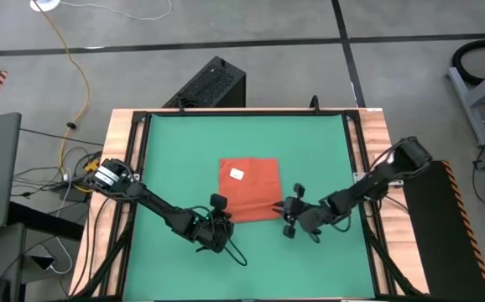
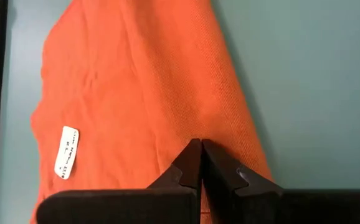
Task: Roll towel
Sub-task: Roll the orange towel
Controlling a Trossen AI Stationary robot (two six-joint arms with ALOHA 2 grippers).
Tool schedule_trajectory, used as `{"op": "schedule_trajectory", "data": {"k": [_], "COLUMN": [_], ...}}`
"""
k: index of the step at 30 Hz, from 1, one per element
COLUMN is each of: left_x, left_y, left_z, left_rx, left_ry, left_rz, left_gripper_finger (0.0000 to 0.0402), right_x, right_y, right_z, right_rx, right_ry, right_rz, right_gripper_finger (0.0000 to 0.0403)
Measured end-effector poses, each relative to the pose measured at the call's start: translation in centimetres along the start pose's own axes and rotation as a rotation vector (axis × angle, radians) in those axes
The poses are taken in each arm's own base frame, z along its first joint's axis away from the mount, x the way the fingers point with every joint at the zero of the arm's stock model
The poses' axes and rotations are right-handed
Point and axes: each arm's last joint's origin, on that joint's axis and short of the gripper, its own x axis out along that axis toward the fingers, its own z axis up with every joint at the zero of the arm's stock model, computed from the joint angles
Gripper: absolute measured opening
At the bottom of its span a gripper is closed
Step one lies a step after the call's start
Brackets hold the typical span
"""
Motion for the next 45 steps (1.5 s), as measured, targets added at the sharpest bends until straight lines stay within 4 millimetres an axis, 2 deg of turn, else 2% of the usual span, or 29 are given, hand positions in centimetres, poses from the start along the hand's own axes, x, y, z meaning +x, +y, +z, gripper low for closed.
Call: {"op": "schedule_trajectory", "data": {"k": [8,12,16,19,23,27,38,42,45], "left_x": [-0.2,-1.6,-3.5,-3.8,-3.1,-2.4,0.0,0.3,0.3], "left_y": [0.2,1.2,2.9,3.0,1.8,1.1,-1.0,-1.1,-1.2], "left_z": [0.1,0.5,0.9,-0.5,-3.7,-5.7,-6.3,-6.6,-6.9], "left_rx": [0.004,-0.003,-0.124,-0.259,-0.4,-0.487,-0.445,-0.447,-0.438], "left_ry": [0.0,-0.009,-0.07,-0.173,-0.353,-0.451,-0.389,-0.357,-0.333], "left_rz": [0.019,0.082,0.119,0.087,0.018,0.004,-0.009,0.001,0.013], "left_gripper_finger": [0.0,0.0,0.0,0.0,0.0,0.0,0.0,0.0,0.0], "right_x": [2.4,2.9,2.8,2.6,2.4,2.4,2.4,1.5,-0.3], "right_y": [0.4,0.8,1.3,1.5,1.6,1.7,1.7,2.3,3.1], "right_z": [-3.8,-5.2,-5.8,-6.0,-6.0,-6.0,-5.9,-4.9,-2.7], "right_rx": [0.073,0.123,0.129,0.129,0.133,0.137,0.148,0.094,0.015], "right_ry": [0.069,0.073,0.065,0.058,0.053,0.049,0.028,-0.028,-0.113], "right_rz": [-0.099,-0.116,-0.112,-0.114,-0.11,-0.109,-0.114,-0.087,-0.029], "right_gripper_finger": [0.0091,0.0091,0.0091,0.0091,0.0091,0.0091,0.0091,0.0091,0.0091]}}
